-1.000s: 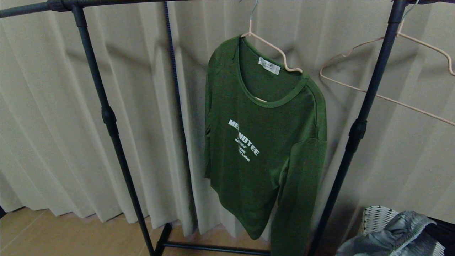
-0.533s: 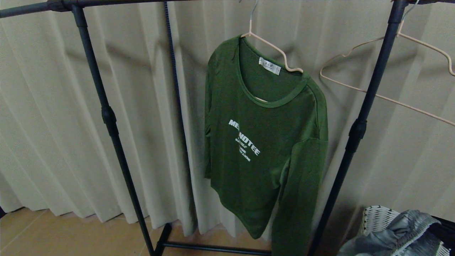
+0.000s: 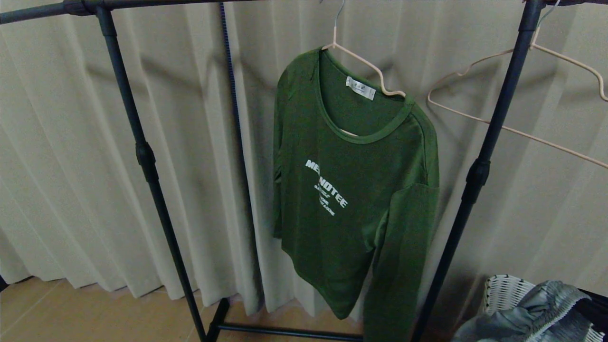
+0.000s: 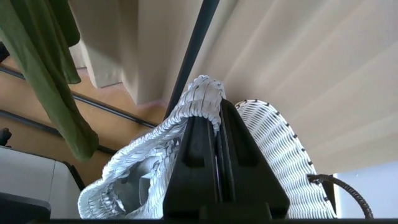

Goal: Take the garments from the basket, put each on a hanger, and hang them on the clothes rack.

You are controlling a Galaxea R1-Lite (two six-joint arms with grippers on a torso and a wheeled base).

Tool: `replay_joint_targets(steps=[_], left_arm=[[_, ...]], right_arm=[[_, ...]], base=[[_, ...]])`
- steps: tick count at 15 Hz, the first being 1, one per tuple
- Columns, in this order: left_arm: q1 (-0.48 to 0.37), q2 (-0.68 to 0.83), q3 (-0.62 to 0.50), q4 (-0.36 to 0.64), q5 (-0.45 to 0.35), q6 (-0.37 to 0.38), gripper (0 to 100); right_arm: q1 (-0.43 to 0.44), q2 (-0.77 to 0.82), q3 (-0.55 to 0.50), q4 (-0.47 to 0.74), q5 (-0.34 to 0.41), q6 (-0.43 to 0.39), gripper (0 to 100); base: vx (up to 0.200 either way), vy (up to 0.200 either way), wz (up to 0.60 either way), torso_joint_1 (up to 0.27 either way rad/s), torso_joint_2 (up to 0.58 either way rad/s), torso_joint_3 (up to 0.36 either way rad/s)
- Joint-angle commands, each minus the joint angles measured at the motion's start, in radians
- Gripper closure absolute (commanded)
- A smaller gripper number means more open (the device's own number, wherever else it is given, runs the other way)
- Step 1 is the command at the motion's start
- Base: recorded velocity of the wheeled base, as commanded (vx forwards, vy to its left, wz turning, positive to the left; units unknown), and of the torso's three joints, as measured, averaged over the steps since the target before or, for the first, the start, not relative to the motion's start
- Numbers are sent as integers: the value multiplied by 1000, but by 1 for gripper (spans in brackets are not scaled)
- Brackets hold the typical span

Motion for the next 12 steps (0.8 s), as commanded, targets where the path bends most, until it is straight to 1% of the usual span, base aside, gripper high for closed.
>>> replay_joint_targets(steps=[1, 10, 12], left_arm=[[0, 0, 0, 0, -3, 9, 0], [0, 0, 0, 1, -4, 10, 0], [0, 0, 0, 1, -6, 12, 0]], right_arm=[[0, 4, 1, -1, 0, 0, 100], [0, 5, -1, -1, 0, 0, 100], [0, 4, -4, -1, 0, 0, 100]], base=[[-200, 0, 0, 2, 2, 2], [-200, 0, 0, 3, 0, 3], [0, 0, 0, 0, 0, 0]])
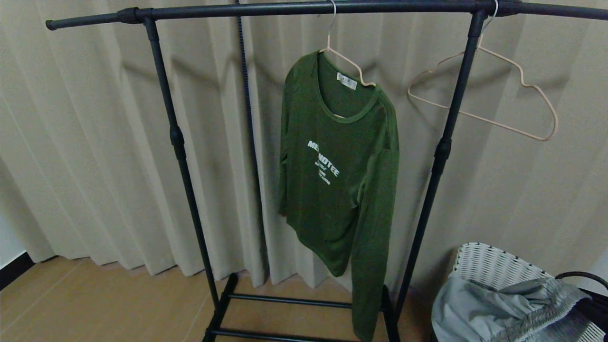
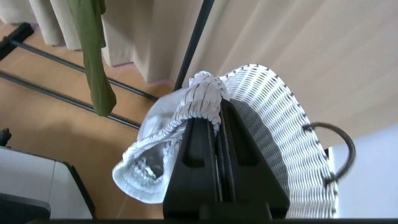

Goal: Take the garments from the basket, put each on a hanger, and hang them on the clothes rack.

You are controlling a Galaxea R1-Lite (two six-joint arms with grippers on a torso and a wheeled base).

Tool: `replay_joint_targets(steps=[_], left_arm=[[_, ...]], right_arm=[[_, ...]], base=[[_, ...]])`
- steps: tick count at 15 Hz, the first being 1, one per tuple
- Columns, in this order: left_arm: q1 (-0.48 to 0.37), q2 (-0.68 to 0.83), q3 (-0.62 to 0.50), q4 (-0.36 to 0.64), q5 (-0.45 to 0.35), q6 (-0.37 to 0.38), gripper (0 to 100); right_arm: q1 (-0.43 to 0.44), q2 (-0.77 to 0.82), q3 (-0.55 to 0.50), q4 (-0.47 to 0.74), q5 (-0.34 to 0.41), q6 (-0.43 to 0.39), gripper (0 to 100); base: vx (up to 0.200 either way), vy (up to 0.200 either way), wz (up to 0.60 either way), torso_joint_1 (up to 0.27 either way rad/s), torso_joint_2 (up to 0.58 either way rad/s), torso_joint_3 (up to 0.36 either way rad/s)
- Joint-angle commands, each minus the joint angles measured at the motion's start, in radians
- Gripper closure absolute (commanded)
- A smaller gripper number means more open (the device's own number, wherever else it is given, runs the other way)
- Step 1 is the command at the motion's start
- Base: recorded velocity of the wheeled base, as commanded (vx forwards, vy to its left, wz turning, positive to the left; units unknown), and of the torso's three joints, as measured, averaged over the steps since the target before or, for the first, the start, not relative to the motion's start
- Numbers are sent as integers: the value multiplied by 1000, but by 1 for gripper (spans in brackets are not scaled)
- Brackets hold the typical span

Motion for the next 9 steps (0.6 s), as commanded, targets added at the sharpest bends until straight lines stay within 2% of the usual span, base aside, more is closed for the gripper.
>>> replay_joint_targets(steps=[1, 5, 9], left_arm=[[0, 0, 0, 1, 0, 1, 0], [-1, 0, 0, 1, 0, 2, 0], [-1, 0, 0, 1, 0, 1, 0]], right_arm=[[0, 4, -3, -1, 0, -2, 100], [2, 13, -9, -1, 0, -2, 100], [15, 22, -9, -2, 3, -2, 100]], base=[[0, 0, 0, 0, 0, 0], [0, 0, 0, 0, 0, 0], [0, 200, 0, 1, 2, 6]])
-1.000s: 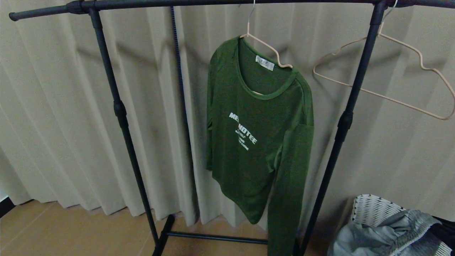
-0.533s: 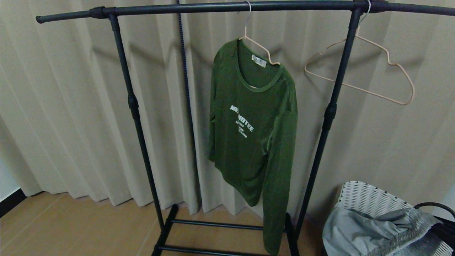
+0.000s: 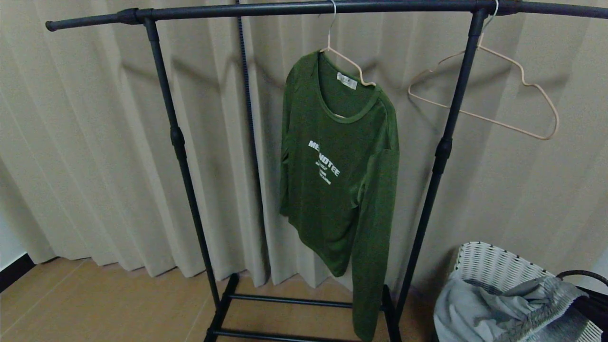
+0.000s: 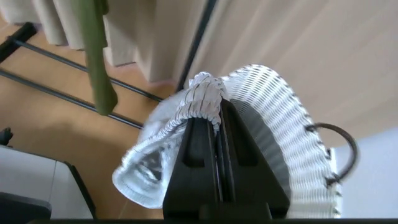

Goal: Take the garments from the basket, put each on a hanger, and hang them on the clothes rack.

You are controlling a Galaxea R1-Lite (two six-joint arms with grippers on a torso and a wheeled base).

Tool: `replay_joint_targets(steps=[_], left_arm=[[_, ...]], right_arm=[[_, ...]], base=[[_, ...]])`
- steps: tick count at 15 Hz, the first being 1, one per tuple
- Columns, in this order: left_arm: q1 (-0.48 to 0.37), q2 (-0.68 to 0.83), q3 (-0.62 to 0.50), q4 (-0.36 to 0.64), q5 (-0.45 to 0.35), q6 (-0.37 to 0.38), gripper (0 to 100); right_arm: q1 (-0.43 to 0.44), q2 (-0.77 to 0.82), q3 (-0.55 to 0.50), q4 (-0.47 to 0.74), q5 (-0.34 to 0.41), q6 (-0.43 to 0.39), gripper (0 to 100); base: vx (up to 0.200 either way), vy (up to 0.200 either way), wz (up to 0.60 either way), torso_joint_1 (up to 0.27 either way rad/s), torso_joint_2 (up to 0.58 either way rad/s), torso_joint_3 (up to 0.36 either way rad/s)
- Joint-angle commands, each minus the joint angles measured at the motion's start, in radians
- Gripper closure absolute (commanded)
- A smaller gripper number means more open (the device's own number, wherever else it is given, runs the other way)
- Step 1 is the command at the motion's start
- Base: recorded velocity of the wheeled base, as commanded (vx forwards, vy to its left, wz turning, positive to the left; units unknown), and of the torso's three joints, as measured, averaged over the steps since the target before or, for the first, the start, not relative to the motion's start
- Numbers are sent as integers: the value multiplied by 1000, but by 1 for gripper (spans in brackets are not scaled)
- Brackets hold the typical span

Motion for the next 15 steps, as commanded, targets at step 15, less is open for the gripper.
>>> replay_joint_targets(steps=[15], left_arm=[[-4, 0, -15, -120, -222, 27, 0]], right_arm=[[286, 306, -402, -14, 139, 5, 100]], base=[[0, 27, 0, 1, 1, 0]])
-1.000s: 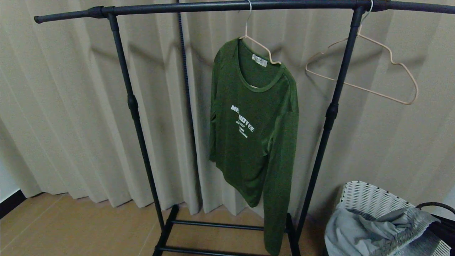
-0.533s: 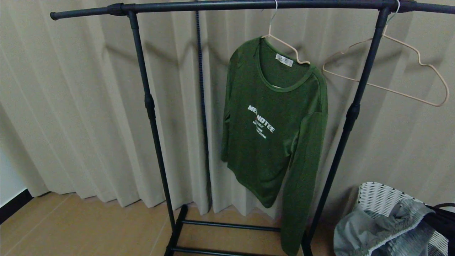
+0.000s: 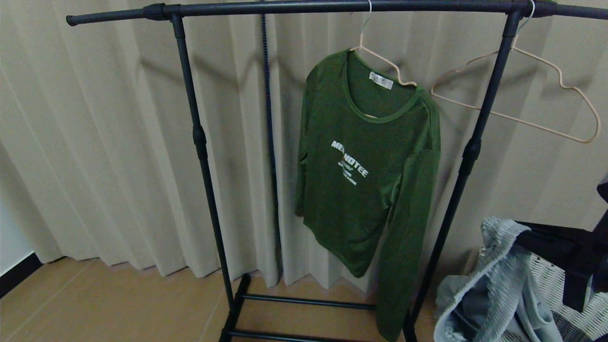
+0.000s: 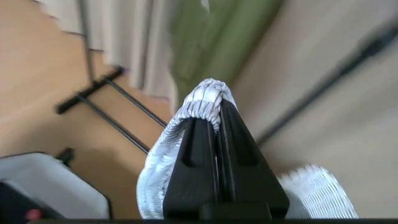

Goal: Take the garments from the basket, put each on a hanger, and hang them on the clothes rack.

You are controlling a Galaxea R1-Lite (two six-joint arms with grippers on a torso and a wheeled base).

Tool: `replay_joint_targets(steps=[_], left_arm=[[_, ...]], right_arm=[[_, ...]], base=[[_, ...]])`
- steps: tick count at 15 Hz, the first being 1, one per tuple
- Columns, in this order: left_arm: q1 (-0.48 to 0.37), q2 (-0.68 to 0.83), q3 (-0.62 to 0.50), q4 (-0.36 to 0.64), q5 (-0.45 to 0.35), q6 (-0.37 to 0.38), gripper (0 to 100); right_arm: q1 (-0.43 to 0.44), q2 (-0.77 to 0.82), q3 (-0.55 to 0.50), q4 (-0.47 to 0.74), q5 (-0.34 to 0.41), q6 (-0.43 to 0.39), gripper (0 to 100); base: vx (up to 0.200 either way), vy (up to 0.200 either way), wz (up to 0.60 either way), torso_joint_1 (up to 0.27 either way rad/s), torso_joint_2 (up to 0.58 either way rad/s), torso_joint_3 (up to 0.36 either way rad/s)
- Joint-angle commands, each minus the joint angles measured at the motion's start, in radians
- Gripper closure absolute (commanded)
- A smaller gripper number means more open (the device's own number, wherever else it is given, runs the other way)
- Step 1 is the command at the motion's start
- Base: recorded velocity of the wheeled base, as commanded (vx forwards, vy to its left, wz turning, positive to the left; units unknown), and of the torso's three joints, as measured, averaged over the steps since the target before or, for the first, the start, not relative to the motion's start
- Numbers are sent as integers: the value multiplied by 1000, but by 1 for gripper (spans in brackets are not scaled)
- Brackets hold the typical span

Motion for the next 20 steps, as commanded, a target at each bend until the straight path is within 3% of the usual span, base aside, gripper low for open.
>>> replay_joint_targets(steps=[1, 4, 6, 7, 8, 10, 11, 12, 14, 17, 18, 20], left_arm=[[-7, 0, -98, -42, -129, -3, 0], [-9, 354, -365, -43, -182, 57, 0], [-32, 589, -440, -49, -182, 121, 0], [-82, 694, -457, -53, -181, 158, 0], [-82, 694, -457, -53, -181, 158, 0], [-335, 958, -466, -175, -117, 158, 0], [-341, 964, -466, -180, -112, 157, 0], [-479, 1107, -465, -312, 8, 100, 0], [-641, 1245, -472, -388, 60, 2, 0], [-751, 1392, -501, -467, 63, -89, 0], [-799, 1488, -506, -551, 86, -124, 0], [-841, 1598, -512, -640, 134, -126, 0]], right_arm=[[36, 112, -124, -8, 47, 12, 100], [111, 141, -216, -8, 72, 125, 100], [134, 164, -238, -52, 74, 167, 100], [137, 182, -238, -100, 75, 168, 100], [137, 182, -238, -100, 75, 168, 100], [160, 239, -255, -204, 95, 170, 100], [162, 239, -256, -205, 95, 170, 100], [205, 247, -284, -210, 95, 187, 100], [248, 242, -310, -212, 95, 214, 100], [265, 232, -313, -212, 95, 240, 100], [281, 212, -313, -212, 98, 256, 100], [304, 196, -313, -212, 98, 282, 100]], base=[[0, 0, 0, 0, 0, 0], [0, 0, 0, 0, 0, 0], [0, 0, 0, 0, 0, 0], [0, 0, 0, 0, 0, 0], [0, 0, 0, 0, 0, 0], [0, 0, 0, 0, 0, 0], [0, 0, 0, 0, 0, 0], [0, 0, 0, 0, 0, 0], [0, 0, 0, 0, 0, 0], [0, 0, 0, 0, 0, 0], [0, 0, 0, 0, 0, 0], [0, 0, 0, 0, 0, 0]])
